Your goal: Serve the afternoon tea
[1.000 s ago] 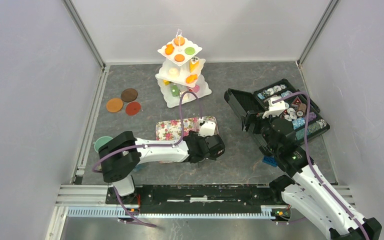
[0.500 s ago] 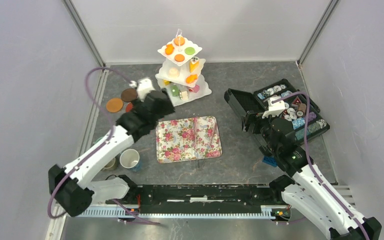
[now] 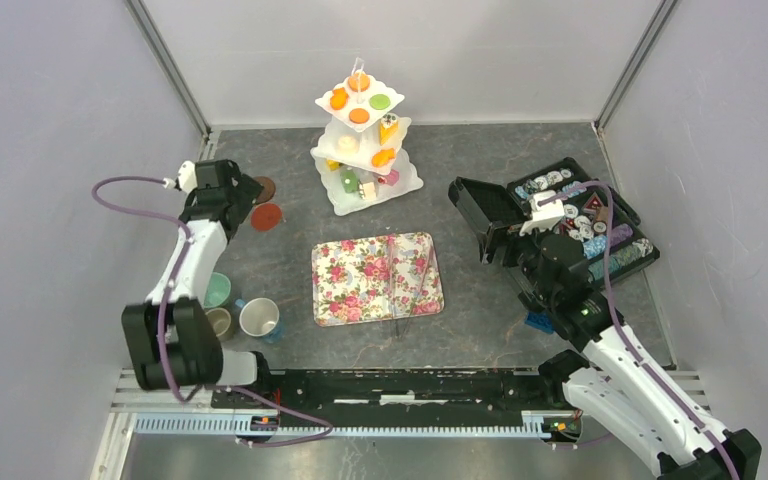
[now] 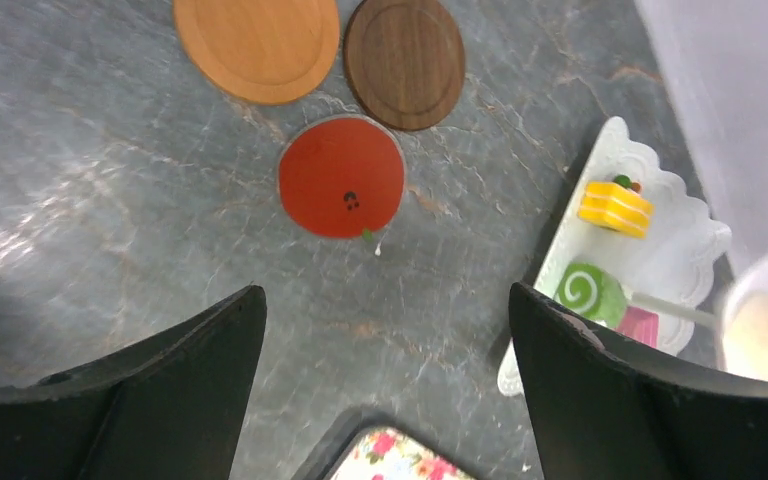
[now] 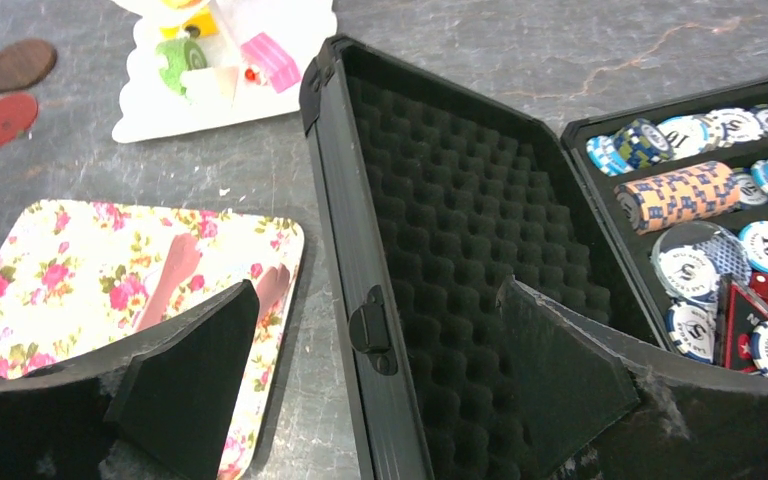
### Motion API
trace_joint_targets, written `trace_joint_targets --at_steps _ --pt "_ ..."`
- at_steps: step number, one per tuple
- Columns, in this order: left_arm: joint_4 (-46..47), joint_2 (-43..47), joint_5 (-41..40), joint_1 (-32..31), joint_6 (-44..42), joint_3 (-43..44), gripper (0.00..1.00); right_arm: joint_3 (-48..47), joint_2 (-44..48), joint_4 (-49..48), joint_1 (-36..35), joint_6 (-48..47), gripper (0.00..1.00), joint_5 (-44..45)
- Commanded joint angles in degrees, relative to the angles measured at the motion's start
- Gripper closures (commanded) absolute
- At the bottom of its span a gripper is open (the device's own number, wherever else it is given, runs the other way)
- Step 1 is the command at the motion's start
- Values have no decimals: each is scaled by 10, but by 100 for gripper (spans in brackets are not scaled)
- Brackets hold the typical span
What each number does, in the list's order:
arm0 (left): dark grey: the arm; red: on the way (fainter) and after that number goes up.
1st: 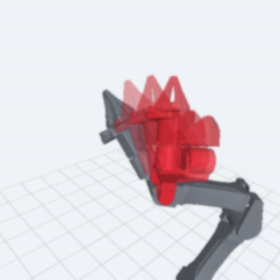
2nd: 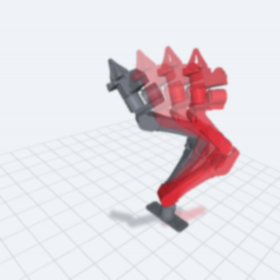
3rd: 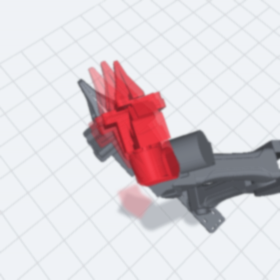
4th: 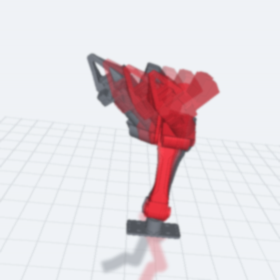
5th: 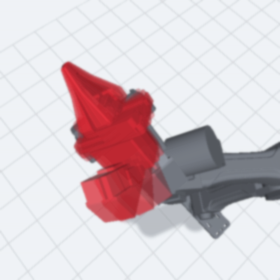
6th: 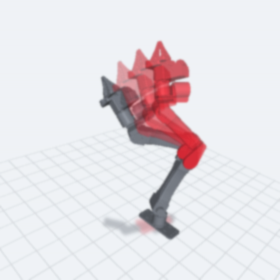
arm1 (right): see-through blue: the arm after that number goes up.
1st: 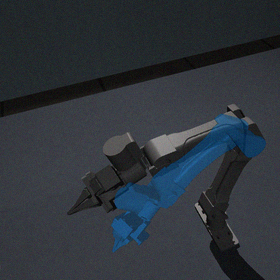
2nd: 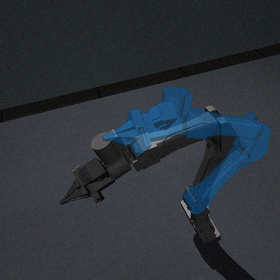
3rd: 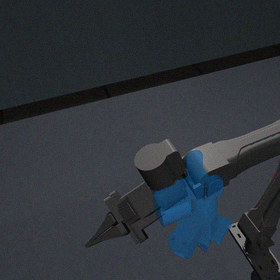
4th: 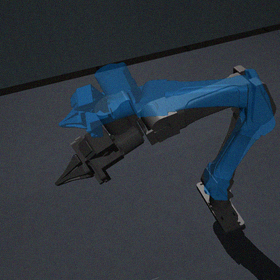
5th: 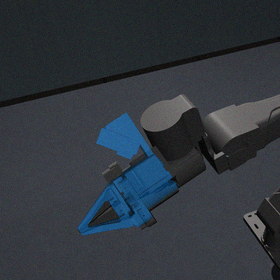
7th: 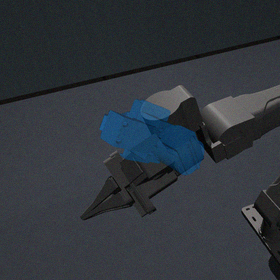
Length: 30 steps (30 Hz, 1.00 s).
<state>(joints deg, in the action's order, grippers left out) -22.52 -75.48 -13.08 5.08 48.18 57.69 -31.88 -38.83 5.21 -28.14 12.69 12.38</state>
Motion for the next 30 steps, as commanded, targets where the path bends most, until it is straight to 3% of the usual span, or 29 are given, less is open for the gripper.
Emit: trace_joint_targets --at_steps 1,6,13,19,30 --pt "107 -109 54 19 35 53 9 -29 -16 2 -2 -21 2 -55" --pt "119 -236 98 43 60 146 29 -16 -26 14 -3 1 2 -120" --pt "137 -377 108 52 86 247 50 -15 -43 17 -3 19 2 -97" --pt "139 -440 108 51 98 282 54 -33 -48 23 -3 21 2 -51" --pt "138 -504 165 36 87 309 56 -44 -70 8 -3 25 2 -46"
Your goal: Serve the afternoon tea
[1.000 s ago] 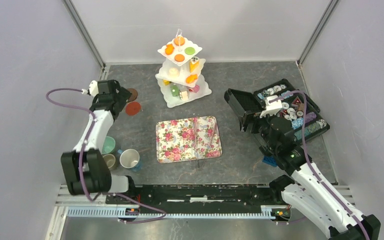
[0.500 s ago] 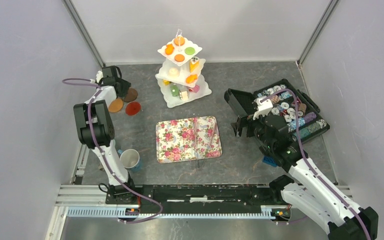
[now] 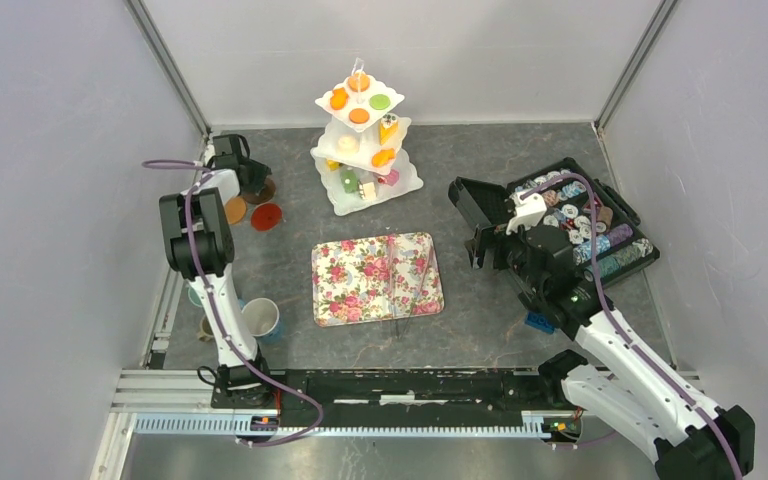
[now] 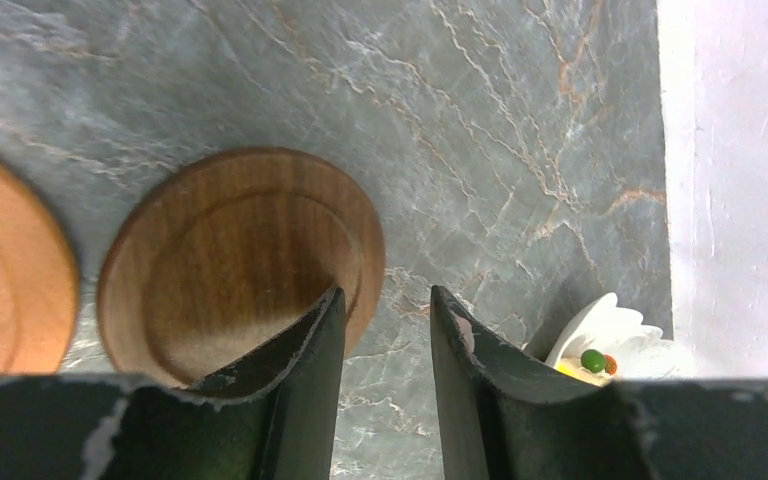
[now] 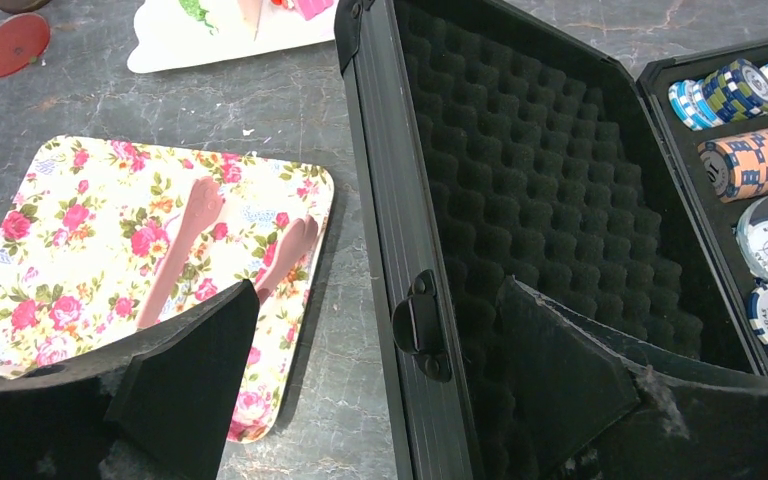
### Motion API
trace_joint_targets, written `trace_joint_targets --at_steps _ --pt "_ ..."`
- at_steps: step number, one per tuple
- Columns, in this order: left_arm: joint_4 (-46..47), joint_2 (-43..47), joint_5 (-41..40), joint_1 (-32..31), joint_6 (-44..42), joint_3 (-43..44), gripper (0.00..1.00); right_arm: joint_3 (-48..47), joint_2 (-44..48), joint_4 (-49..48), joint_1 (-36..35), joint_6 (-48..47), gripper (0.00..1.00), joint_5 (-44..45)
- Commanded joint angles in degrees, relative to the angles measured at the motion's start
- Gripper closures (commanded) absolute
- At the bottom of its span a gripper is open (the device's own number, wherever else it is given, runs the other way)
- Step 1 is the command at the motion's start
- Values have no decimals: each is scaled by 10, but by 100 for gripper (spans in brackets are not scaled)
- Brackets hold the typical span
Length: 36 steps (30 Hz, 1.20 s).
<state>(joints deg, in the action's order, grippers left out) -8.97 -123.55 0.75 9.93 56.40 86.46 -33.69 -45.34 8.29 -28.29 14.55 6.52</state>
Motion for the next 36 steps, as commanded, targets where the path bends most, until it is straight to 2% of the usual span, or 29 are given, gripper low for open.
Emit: trace_joint_targets --at_steps 1,11,29,36 --pt "0 -29 32 -15 1 26 55 -30 -6 -21 -2 5 2 17" --pt "-1 -60 56 -39 16 50 54 -47 -4 -2 -2 -13 2 50" --pt "-21 -109 89 -56 28 129 51 -43 -6 -7 -2 -15 2 56" --pt "-68 -112 99 -58 -9 195 42 -41 -8 -13 -2 -12 2 52"
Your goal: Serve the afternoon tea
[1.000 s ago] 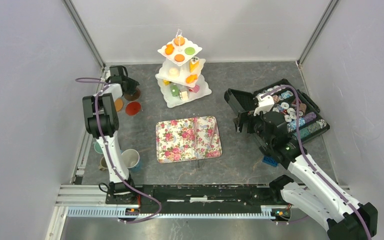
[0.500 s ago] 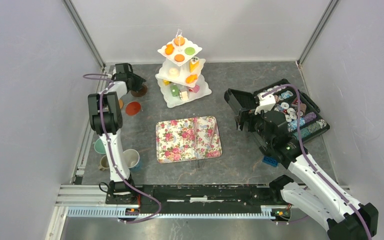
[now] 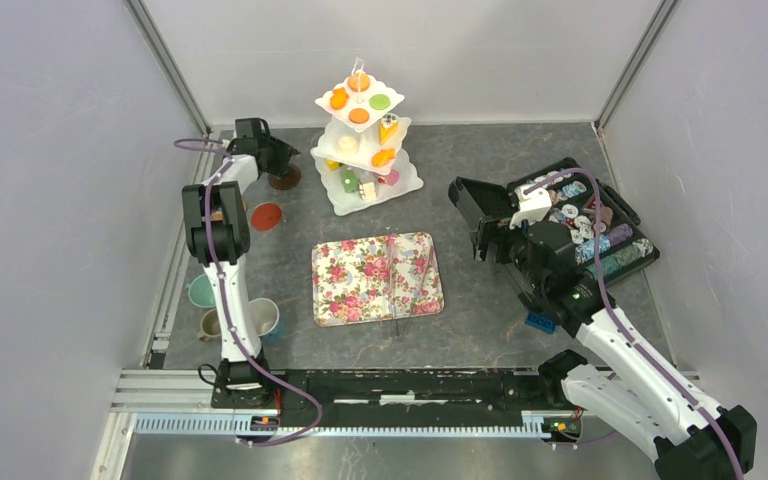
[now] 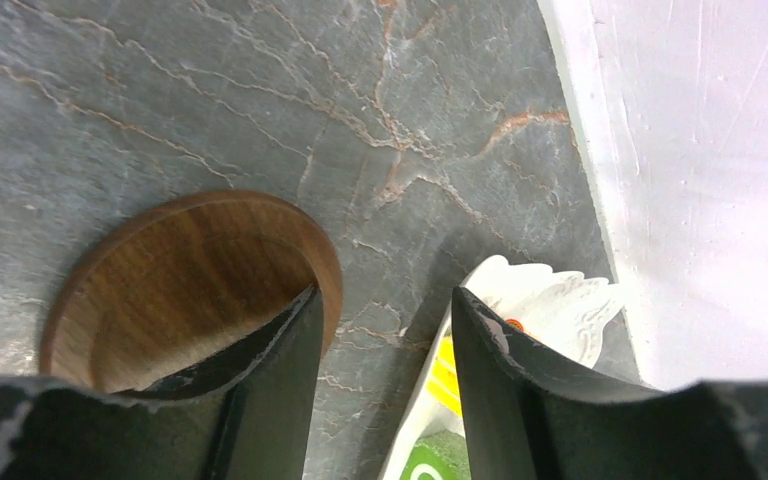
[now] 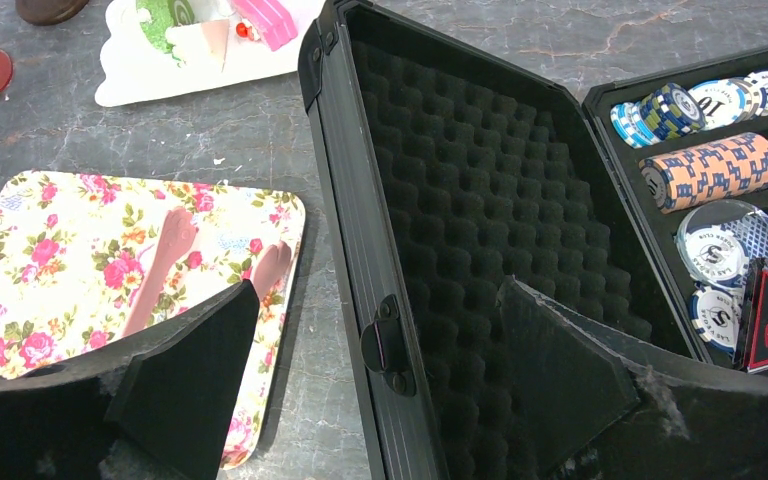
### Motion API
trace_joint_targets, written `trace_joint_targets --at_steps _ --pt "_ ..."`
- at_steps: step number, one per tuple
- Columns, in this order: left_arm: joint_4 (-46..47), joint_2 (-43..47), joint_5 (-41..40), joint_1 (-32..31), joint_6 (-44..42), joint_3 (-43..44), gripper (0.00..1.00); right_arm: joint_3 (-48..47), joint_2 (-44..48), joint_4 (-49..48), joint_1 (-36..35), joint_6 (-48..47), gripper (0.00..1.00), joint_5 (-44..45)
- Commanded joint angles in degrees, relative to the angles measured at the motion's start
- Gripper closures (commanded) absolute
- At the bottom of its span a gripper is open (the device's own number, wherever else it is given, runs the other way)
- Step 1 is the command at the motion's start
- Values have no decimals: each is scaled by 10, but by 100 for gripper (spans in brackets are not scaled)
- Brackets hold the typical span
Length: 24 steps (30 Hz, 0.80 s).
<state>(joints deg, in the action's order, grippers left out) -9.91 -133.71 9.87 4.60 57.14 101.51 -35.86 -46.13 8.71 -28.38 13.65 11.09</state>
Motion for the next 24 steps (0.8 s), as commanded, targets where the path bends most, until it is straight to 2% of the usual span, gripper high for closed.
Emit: trace_joint_targets --at_steps 1,7,13,19,21,24 --pt "-68 -4 4 -3 -28 54 40 -19 1 -18 -1 -4 2 6" --pt "-116 84 15 4 -55 72 30 -18 6 -21 -1 -5 2 6" --pt "-123 286 33 4 -90 -72 26 -7 2 -45 -1 -4 2 -19" --pt "-314 496 -7 3 -265 -174 25 0 -10 -51 -1 -11 2 -55" --pt "-375 585 -42 3 -301 -219 24 6 -12 -55 -1 -14 2 -60" --pt "-469 687 -78 -4 -310 -268 23 16 -17 -64 -1 -18 2 -67"
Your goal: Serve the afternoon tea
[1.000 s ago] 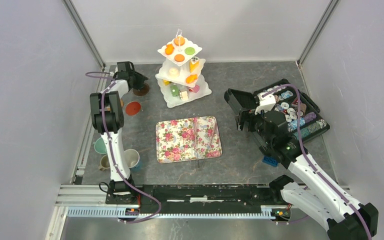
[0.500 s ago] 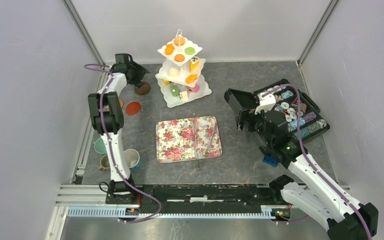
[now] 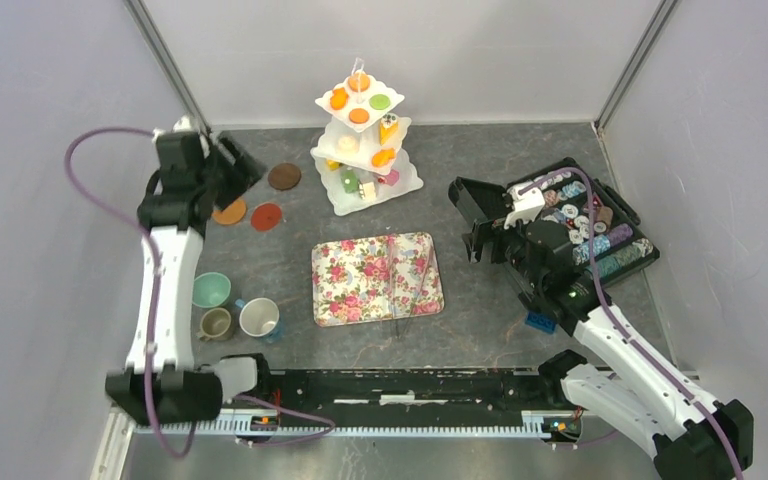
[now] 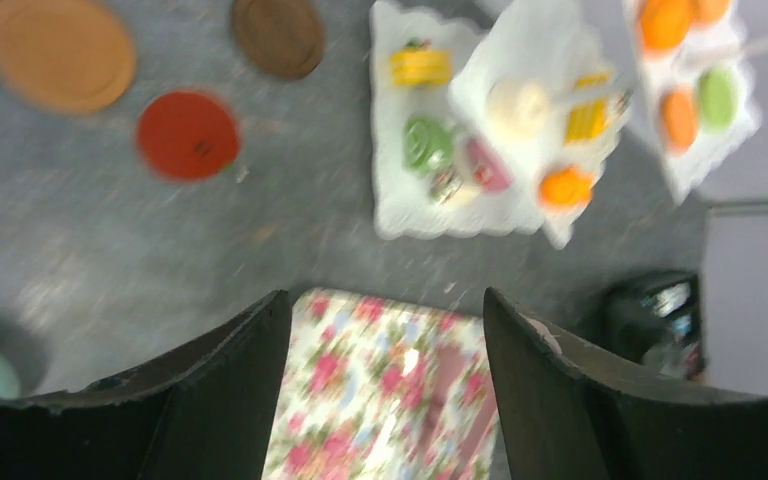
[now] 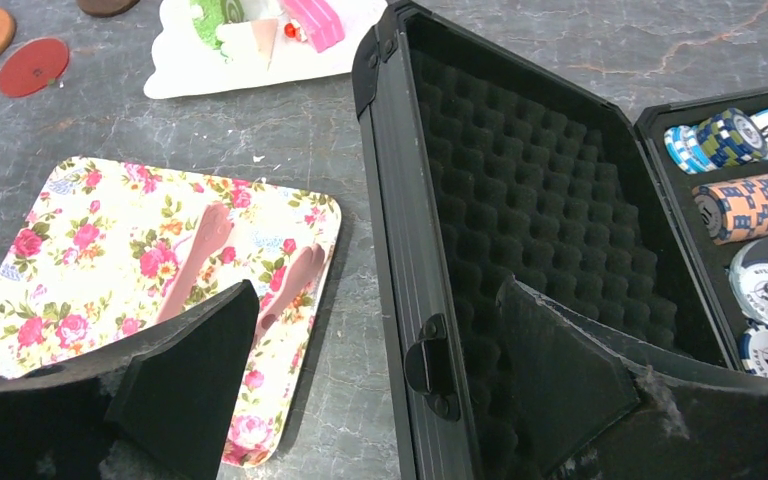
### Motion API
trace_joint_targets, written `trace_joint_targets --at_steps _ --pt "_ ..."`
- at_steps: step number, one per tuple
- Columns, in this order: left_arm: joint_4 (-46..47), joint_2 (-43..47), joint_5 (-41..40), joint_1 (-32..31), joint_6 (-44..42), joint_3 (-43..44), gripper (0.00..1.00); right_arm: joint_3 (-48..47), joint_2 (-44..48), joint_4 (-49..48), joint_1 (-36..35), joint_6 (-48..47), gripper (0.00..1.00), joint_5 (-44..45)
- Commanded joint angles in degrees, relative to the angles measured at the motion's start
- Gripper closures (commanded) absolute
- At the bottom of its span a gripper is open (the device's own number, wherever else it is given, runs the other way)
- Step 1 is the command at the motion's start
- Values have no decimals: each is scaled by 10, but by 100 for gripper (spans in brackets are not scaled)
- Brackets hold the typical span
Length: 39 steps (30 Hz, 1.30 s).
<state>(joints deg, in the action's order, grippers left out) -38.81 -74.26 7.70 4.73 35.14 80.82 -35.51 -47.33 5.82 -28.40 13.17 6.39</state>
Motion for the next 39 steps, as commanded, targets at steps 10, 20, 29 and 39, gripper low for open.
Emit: trace_joint_targets --at_steps 10,20,29,39 --pt "-428 227 -140 -142 78 -128 26 17 -48 -54 -1 -8 2 -55" --pt "-385 226 -164 -196 176 -230 31 22 -47 -51 -1 1 2 -55" --pt "-231 181 -225 -212 206 -320 38 21 -41 -40 -1 -1 2 -43" --pt "-186 179 -271 -214 232 -398 43 27 -46 -39 -1 -3 2 -38"
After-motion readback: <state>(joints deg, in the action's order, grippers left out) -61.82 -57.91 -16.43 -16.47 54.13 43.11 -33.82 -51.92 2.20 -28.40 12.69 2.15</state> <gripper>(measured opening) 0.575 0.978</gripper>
